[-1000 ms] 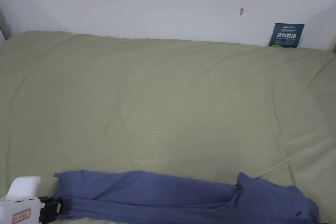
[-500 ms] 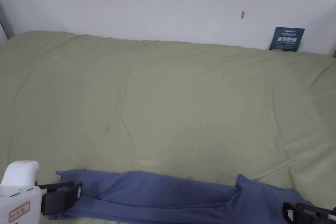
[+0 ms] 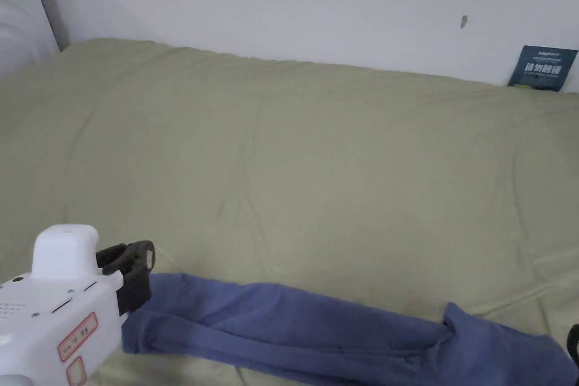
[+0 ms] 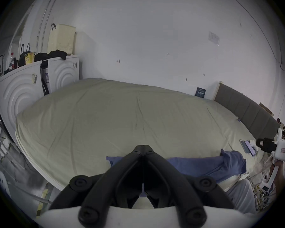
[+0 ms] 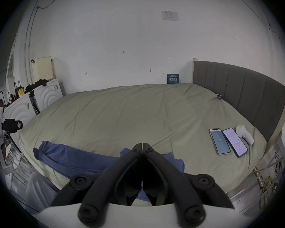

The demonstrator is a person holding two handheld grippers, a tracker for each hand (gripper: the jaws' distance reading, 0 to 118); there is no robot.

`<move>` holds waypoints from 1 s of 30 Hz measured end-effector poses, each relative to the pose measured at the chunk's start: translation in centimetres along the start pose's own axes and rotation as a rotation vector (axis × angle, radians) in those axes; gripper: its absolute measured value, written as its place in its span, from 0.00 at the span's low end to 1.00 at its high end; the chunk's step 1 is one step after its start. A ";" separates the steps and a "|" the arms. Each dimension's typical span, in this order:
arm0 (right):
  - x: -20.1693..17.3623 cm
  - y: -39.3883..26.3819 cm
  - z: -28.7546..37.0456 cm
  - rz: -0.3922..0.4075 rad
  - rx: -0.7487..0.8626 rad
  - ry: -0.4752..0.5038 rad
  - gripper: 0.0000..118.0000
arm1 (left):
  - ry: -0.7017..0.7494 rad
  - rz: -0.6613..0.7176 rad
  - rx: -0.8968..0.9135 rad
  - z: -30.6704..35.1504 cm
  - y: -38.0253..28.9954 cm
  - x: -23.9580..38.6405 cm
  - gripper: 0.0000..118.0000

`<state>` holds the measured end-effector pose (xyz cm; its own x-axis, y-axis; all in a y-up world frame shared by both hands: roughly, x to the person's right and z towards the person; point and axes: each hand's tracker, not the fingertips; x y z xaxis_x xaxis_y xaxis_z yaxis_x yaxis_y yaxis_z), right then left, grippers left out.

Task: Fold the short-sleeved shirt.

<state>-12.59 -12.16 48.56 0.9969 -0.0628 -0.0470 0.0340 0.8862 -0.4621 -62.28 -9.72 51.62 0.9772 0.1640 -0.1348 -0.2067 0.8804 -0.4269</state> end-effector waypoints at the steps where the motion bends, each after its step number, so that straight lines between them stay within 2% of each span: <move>1: 0.0 -0.1 0.0 0.001 0.002 -0.003 0.00 | 0.005 0.004 0.005 0.1 0.0 -0.2 0.00; 4: 0.0 -0.2 0.2 -0.004 -0.006 -0.007 0.00 | -0.004 0.059 -0.014 -0.2 -0.1 -1.6 0.00; 7: -0.2 -0.3 0.4 -0.003 -0.011 -0.008 0.00 | -0.016 0.171 -0.062 -1.0 -0.4 -4.3 0.00; 13: -1.1 -0.2 0.5 0.021 -0.029 -0.009 0.00 | -0.162 0.432 -0.310 -6.0 -1.6 -11.1 0.00; 16: -1.7 -0.3 0.3 0.035 -0.048 -0.005 0.00 | -0.224 0.447 -0.441 -9.1 -2.1 -13.0 0.00; 21: -2.9 -0.7 -0.5 0.037 -0.081 -0.001 0.00 | -0.254 0.393 -0.532 -11.9 -2.0 -14.0 0.00; 22: -3.1 -0.7 -0.6 0.038 -0.083 -0.001 0.00 | -0.309 0.410 -0.566 -12.4 -2.0 -14.2 0.04; 23: -3.3 -0.7 -0.7 0.038 -0.089 0.000 0.00 | -0.332 0.417 -0.603 -13.0 -1.9 -14.4 0.13; 25: -3.5 -0.7 -1.2 0.032 -0.102 0.011 0.00 | -0.375 0.396 -0.659 -14.4 -2.1 -14.8 0.85; 26: -3.7 -0.6 -1.4 0.032 -0.115 0.017 0.00 | -0.364 0.360 -0.679 -15.0 -2.4 -14.7 1.00; 27: -3.8 -0.6 -1.6 0.031 -0.124 0.021 0.00 | -0.369 0.359 -0.643 -15.5 -2.2 -14.6 0.99; 28: -3.9 -0.6 -1.7 0.029 -0.126 0.026 0.00 | -0.367 0.343 -0.672 -16.1 -2.4 -14.5 0.99; 30: -4.2 -0.6 -1.8 0.030 -0.127 0.027 0.00 | -0.424 0.406 -0.753 -16.2 -2.4 -13.9 0.99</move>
<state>-16.93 -13.26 47.48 0.9950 -0.0510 -0.0859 -0.0070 0.8224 -0.5689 -76.14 -21.34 40.08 0.7295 0.6720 -0.1274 -0.3669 0.2274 -0.9020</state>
